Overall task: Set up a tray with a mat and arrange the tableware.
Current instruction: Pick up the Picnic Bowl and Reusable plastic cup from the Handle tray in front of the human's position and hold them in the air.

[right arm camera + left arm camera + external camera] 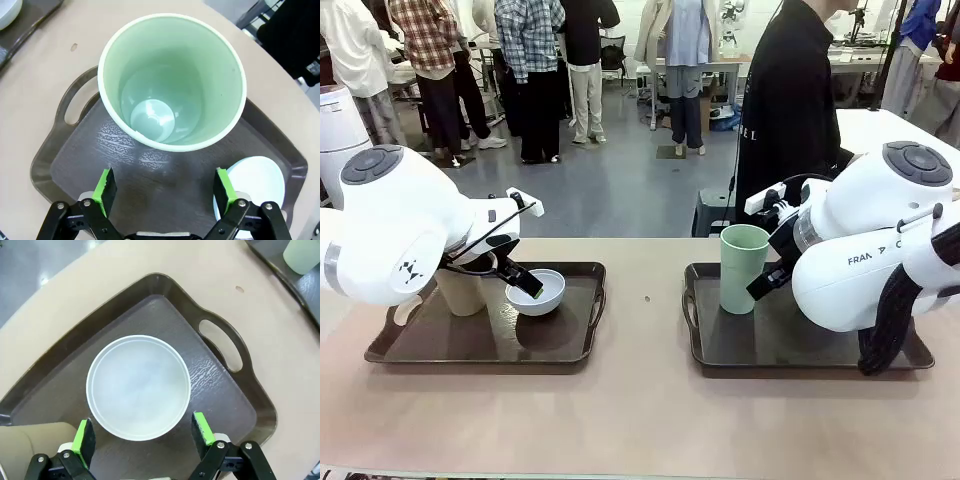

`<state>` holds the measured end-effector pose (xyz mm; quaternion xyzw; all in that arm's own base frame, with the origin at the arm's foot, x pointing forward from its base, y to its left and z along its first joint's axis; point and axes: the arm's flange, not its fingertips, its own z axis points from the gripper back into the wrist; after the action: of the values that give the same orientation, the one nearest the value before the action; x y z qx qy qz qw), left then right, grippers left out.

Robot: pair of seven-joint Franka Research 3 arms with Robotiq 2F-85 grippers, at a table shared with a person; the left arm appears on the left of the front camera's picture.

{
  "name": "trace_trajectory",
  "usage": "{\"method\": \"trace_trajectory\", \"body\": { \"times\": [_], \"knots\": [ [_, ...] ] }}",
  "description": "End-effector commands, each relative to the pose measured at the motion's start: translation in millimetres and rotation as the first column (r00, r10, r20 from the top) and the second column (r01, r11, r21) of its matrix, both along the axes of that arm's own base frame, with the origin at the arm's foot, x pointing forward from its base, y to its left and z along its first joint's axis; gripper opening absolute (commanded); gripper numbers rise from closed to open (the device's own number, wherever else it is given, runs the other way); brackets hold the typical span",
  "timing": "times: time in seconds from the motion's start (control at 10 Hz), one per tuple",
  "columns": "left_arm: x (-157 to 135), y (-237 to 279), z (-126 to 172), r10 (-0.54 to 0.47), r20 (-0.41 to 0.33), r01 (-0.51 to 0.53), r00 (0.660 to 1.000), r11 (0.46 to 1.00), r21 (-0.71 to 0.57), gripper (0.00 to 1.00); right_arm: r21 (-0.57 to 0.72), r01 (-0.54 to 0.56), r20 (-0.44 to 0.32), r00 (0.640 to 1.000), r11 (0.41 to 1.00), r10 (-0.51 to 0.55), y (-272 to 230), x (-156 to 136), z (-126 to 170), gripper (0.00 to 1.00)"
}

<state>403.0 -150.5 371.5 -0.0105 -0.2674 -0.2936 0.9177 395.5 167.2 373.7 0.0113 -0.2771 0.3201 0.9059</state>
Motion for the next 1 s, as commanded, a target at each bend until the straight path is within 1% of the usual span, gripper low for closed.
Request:
{"method": "trace_trajectory", "body": {
  "times": [0.0, 0.9],
  "knots": [
    [0.0, 0.0, 0.0, 0.000, 0.000, 0.000, 1.000, 1.000, 0.000, 1.00, 0.000, 0.000, 0.000, 1.000, 1.000, 0.000, 0.0, 0.0, 0.0, 1.00],
    [0.0, 0.0, 0.0, 0.000, 0.000, 0.000, 1.000, 1.000, 0.000, 1.00, 0.000, 0.000, 0.000, 1.000, 1.000, 0.000, 0.0, 0.0, 0.0, 1.00]
  ]
}}
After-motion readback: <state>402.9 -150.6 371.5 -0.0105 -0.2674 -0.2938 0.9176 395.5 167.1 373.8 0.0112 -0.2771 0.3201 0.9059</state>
